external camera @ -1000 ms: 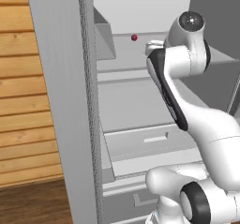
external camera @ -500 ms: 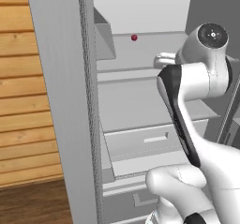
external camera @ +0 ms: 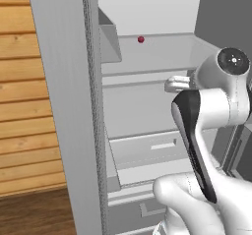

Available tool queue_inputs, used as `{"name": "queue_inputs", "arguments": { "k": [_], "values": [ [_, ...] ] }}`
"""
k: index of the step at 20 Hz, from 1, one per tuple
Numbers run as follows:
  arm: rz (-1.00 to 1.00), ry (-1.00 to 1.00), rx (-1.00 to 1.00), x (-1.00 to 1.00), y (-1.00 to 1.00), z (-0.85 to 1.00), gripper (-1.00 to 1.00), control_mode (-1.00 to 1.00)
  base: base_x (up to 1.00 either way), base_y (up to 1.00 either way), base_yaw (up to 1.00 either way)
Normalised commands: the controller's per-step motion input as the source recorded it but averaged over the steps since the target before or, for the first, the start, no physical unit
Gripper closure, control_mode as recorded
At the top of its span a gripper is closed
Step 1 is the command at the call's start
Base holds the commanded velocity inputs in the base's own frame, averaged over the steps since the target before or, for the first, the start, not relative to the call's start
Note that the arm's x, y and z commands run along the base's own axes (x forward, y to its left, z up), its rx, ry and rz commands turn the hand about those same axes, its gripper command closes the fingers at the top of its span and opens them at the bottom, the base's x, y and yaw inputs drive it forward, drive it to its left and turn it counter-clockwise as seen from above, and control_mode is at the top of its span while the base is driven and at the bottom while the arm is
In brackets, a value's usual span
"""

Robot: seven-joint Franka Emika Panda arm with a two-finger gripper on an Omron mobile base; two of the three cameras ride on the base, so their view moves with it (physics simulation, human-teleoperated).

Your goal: Take the strawberry from the fridge and place it on top of the pancake, located on the dining counter.

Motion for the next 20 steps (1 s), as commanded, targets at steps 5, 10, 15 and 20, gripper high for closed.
{"name": "queue_inputs", "arguments": {
  "k": [5,10,15,20],
  "values": [
    [0.11,-0.01,0.05,-0.28,-0.03,-0.38,1.00,-1.00,0.00,0.00,0.00],
    [0.09,-0.01,0.08,-0.38,-0.15,-0.20,1.00,-1.00,0.00,0.00,0.00],
    [0.06,0.00,0.07,-0.39,-0.12,-0.16,1.00,-1.00,0.00,0.00,0.00],
    [0.04,0.00,0.04,-0.22,-0.01,-0.13,1.00,-1.00,0.00,0.00,0.00]
  ]
}}
